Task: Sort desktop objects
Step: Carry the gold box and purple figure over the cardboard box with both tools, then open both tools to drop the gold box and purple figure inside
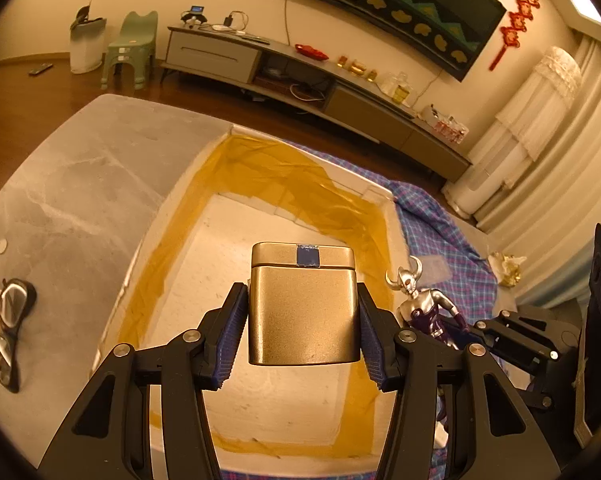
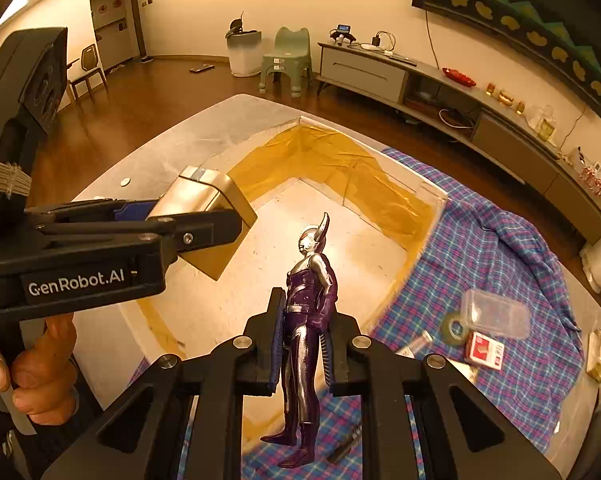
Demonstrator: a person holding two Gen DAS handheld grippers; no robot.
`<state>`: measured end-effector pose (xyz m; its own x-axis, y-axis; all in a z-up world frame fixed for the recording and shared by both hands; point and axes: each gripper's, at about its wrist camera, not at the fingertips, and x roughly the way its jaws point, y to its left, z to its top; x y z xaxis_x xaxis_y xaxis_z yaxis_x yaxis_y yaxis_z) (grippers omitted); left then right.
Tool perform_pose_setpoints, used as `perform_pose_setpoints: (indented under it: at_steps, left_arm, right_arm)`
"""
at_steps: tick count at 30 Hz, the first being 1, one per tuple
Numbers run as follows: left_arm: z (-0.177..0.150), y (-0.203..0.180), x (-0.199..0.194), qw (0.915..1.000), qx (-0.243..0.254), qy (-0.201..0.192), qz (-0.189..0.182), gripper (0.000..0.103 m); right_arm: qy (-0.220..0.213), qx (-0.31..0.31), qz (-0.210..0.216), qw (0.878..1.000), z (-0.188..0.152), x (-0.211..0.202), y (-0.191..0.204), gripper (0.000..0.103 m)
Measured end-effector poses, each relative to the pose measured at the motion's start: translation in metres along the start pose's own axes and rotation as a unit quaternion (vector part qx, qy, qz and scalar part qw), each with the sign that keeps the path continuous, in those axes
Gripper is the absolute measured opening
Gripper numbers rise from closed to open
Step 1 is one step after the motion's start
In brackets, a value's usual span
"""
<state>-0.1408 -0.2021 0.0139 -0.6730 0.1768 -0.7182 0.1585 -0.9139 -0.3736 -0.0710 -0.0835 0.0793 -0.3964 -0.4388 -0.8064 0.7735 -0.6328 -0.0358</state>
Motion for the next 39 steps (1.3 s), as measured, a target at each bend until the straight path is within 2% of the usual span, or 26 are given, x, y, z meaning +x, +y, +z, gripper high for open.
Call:
perform_pose_setpoints:
  at_steps: [16,23,29,33,39]
  left_arm:
    - [0.033,0.016,0.053,0.9983,-0.028,0.036,0.036,0.054]
    - [0.041,0.017,0.083,0.9952,-0.034,0.081,0.043,0.054]
    - [0.052,0.020,0.093,0.9941,-0.039,0.093,0.039,0.054]
    - [0.057,0.032,0.118,0.9899,-0.062,0.124,0.031,0.054]
    - [0.060,0.041,0.149,0.9852,-0.071,0.148,0.048,0.054]
  right_arm:
    - [0.033,-0.012,-0.006,0.999,0.037,0.061,-0.016,0.017]
    - [0.055,-0.021,-0.010,0.998,0.043,0.084,-0.026,0.018]
    - [0.078,-0.042,-0.009,0.996,0.051,0.105,-0.027,0.018]
    - [0.098,-0.052,-0.012,0.994,0.057,0.120,-0.027,0.018]
    - [0.135,-0.057,-0.011,0.989,0.062,0.140,-0.031,0.018]
